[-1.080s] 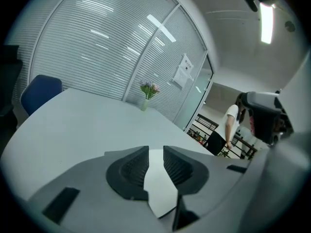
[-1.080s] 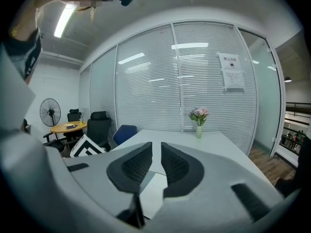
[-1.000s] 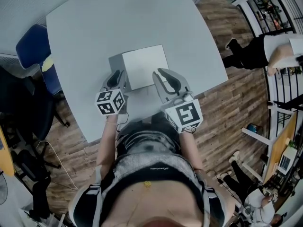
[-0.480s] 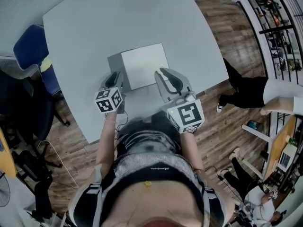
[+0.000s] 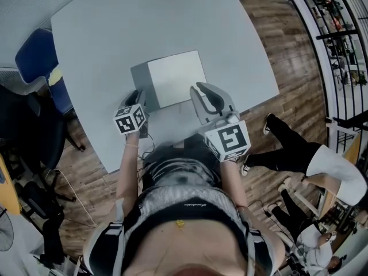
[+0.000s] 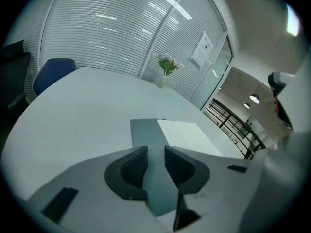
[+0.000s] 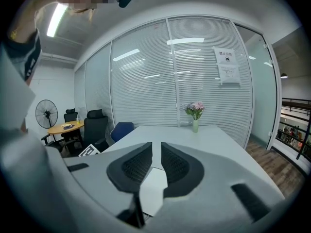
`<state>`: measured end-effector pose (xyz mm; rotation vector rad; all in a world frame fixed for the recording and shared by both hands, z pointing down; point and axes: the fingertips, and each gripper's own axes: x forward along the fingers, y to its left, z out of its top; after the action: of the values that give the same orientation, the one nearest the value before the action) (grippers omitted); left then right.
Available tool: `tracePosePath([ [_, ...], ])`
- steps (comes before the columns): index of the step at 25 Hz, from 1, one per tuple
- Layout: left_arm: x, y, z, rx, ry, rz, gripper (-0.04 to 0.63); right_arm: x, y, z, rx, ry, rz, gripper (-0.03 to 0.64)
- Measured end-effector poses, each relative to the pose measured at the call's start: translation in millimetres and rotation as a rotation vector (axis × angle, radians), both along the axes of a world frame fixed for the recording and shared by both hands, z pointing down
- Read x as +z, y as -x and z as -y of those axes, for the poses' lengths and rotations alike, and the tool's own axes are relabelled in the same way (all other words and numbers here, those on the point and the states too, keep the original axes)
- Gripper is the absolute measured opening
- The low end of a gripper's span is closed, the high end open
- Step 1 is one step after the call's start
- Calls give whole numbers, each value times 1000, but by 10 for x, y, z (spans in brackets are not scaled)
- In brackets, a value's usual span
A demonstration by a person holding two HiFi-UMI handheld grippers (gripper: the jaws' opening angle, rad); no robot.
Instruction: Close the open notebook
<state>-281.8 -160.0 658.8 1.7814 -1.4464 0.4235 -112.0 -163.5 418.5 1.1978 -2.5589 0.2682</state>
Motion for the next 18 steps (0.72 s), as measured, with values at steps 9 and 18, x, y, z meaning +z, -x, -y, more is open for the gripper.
tracePosePath([
  [9, 343, 36, -133, -14, 93, -9, 125, 46, -101, -7, 23, 10, -3, 58],
  [18, 448, -59, -160, -17, 136, -55, 184, 81, -152, -22, 37, 21, -8, 59],
])
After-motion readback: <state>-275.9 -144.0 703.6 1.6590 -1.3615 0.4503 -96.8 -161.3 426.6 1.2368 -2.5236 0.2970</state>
